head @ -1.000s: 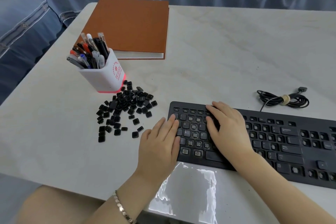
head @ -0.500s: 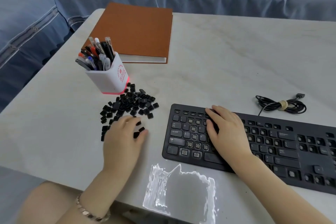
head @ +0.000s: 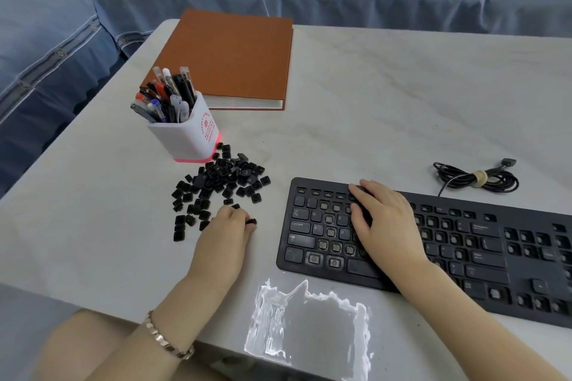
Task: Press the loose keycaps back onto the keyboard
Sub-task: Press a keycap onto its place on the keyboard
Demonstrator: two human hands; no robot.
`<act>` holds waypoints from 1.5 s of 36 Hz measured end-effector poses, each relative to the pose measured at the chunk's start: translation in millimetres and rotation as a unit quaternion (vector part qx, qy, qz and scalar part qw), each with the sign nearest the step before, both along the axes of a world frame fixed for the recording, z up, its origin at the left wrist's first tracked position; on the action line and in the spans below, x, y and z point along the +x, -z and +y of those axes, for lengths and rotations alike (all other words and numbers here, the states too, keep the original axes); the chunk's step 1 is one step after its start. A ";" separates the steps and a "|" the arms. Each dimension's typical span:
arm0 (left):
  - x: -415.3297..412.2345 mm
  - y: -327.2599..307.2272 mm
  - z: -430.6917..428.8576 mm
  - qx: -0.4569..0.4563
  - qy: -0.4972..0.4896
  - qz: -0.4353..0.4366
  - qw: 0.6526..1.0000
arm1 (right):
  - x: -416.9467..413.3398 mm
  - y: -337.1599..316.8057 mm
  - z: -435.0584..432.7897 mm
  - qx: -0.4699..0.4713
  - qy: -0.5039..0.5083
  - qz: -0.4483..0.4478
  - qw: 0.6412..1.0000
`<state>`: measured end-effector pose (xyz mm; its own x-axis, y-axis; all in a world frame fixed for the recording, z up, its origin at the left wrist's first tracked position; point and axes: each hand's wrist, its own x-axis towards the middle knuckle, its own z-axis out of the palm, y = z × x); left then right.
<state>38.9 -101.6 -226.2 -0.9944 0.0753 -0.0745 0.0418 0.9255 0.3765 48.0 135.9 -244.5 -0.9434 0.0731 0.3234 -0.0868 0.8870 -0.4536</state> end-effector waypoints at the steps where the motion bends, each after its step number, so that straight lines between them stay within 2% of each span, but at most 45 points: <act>1: 0.5 -1.2 0.8 0.000 -0.004 0.002 1.000 | 0.1 -0.3 0.1 -0.001 0.001 0.000 1.000; 3: 0.6 -4.7 2.0 0.035 -0.032 0.001 0.999 | 0.3 -0.9 0.5 -0.003 0.004 -0.004 1.000; 5: 0.7 -10.3 5.4 0.118 -0.074 -0.013 0.990 | -0.1 -2.8 1.6 -0.006 -0.001 -0.021 1.000; 7: 1.2 -20.6 14.1 0.237 -0.106 -0.069 0.963 | -1.2 -6.8 2.9 -0.021 -0.004 -0.059 0.998; 8: 2.2 -27.4 20.1 0.310 -0.123 -0.106 0.937 | -1.2 -11.2 3.1 -0.043 -0.003 -0.085 0.995; 10: 5.8 -41.5 31.9 0.431 -0.151 -0.178 0.871 | 1.3 -21.1 1.3 -0.121 -0.004 -0.117 0.986; 12: 8.6 -53.5 40.6 0.497 -0.158 -0.222 0.824 | 6.8 -34.5 -4.7 -0.204 -0.005 -0.113 0.972; 14: 10.8 -61.3 46.8 0.525 -0.153 -0.247 0.800 | 13.9 -49.9 -13.0 -0.310 -0.024 -0.117 0.943; 16: 13.1 -66.8 52.4 0.534 -0.147 -0.264 0.790 | 21.1 -63.0 -20.4 -0.427 -0.053 -0.151 0.890; 18: 15.5 -70.6 57.4 0.537 -0.134 -0.274 0.786 | 26.3 -72.4 -25.0 -0.494 -0.073 -0.169 0.850; 22: 20.7 -77.5 63.8 0.537 -0.085 -0.288 0.788 | 31.4 -83.0 -25.9 -0.525 -0.097 -0.179 0.826; 28: 25.0 -84.9 69.8 0.545 -0.063 -0.314 0.775 | 38.8 -91.0 -17.2 -0.532 -0.111 -0.170 0.822; 34: 28.7 -92.4 73.6 0.564 -0.054 -0.338 0.751 | 42.6 -88.1 -11.9 -0.564 -0.145 -0.143 0.800; 41: 30.2 -91.9 75.4 0.564 -0.045 -0.335 0.754 | 46.9 -81.8 -9.6 -0.538 -0.131 -0.115 0.824; 43: 30.1 -90.1 75.7 0.562 -0.044 -0.327 0.759 | 49.0 -83.2 -8.9 -0.537 -0.117 -0.118 0.827; 46: 29.6 -83.7 76.7 0.557 -0.065 -0.303 0.771 | 52.2 -83.7 -6.0 -0.593 -0.076 -0.124 0.791; 51: 27.2 -66.0 79.7 0.530 -0.123 -0.274 0.793 | 57.7 -75.4 2.5 -0.629 0.031 -0.154 0.762; 54: 27.3 -55.9 79.2 0.500 -0.125 -0.258 0.817 | 61.4 -65.7 13.1 -0.621 0.091 -0.182 0.757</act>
